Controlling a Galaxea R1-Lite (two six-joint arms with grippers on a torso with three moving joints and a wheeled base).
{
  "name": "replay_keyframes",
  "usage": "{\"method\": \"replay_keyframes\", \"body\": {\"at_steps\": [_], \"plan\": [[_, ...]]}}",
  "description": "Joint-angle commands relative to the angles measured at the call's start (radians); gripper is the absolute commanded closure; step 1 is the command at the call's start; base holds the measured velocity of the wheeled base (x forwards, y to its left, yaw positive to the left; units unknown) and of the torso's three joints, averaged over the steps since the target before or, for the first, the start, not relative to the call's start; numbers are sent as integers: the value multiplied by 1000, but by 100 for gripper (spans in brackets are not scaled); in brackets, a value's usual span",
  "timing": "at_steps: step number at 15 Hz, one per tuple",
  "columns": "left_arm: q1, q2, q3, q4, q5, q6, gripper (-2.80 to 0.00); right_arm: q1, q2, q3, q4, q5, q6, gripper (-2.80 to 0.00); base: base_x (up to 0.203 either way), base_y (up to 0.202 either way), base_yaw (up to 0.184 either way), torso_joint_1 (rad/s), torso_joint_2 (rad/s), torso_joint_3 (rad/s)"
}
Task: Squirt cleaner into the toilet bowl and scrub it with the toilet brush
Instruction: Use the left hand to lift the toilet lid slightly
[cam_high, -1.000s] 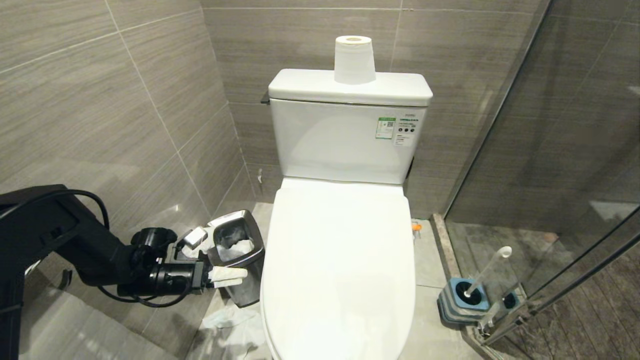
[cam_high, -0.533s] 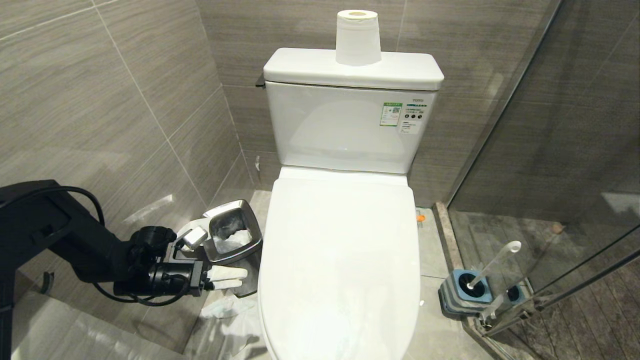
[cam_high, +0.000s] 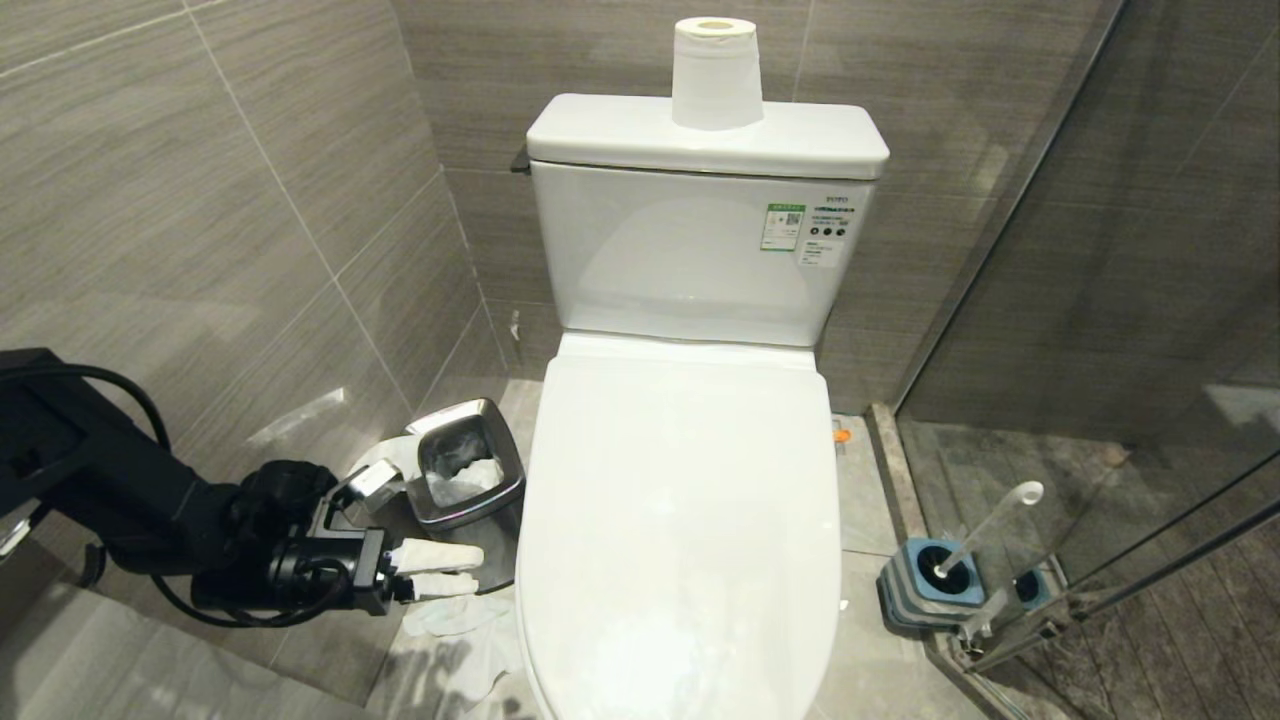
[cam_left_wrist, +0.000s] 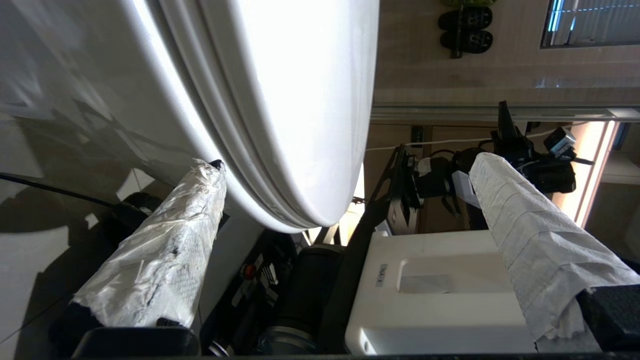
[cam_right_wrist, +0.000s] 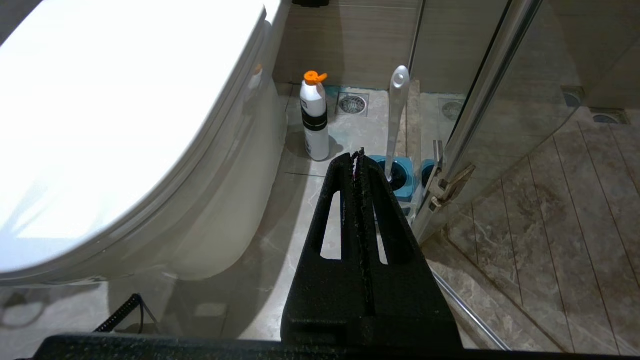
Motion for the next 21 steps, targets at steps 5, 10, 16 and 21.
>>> {"method": "replay_keyframes", "body": {"at_steps": [5, 10, 16, 21], "plan": [[-68, 39, 61, -150, -5, -25, -280, 0, 0, -1, 0, 0, 0, 0, 0, 0, 0, 0, 0, 0], [-90, 41, 75, -175, 18, -36, -280, 0, -1, -1, 0, 0, 0, 0, 0, 0, 0, 0, 0, 0], [-115, 49, 75, -179, 34, -35, -280, 0, 1, -1, 0, 0, 0, 0, 0, 0, 0, 0, 0, 0], [-131, 49, 73, -181, 47, -35, -280, 0, -1, 0, 0, 0, 0, 0, 0, 0, 0, 0, 0, 0]]}}
